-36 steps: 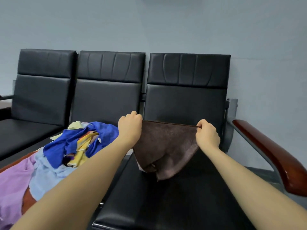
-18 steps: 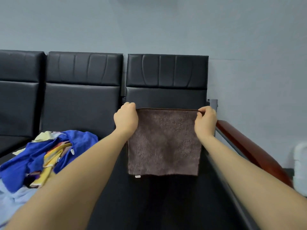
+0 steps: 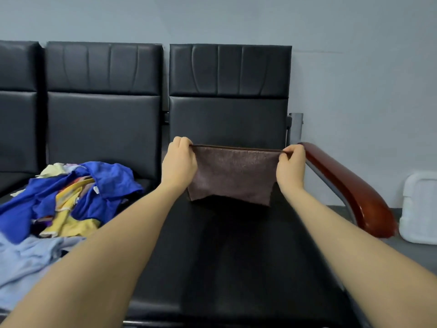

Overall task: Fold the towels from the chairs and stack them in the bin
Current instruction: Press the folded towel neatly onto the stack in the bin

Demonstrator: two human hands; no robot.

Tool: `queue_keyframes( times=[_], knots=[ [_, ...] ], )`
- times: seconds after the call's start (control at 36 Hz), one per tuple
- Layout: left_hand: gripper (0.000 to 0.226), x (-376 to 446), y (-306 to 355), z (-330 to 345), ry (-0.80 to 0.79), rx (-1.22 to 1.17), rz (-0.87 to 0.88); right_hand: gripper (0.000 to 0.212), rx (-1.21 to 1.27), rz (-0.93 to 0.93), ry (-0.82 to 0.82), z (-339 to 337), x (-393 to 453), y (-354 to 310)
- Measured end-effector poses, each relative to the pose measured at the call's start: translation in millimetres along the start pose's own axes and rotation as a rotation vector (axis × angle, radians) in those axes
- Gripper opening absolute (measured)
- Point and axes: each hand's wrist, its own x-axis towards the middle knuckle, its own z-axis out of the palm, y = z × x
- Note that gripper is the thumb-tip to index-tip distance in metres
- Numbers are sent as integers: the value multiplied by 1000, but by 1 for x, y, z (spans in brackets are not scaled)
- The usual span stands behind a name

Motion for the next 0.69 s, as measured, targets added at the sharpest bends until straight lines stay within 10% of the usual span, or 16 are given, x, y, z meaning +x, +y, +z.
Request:
queue_keyframes(
  times=[0.42,0.69],
  knots=[
    [36,-77,-28,9,-231,551,7,11,-508,127,-214,-14,-69,37],
    [6,-98,-45,44,-552,546,-165,21,-850,180,-405,11,-87,76]
  ],
)
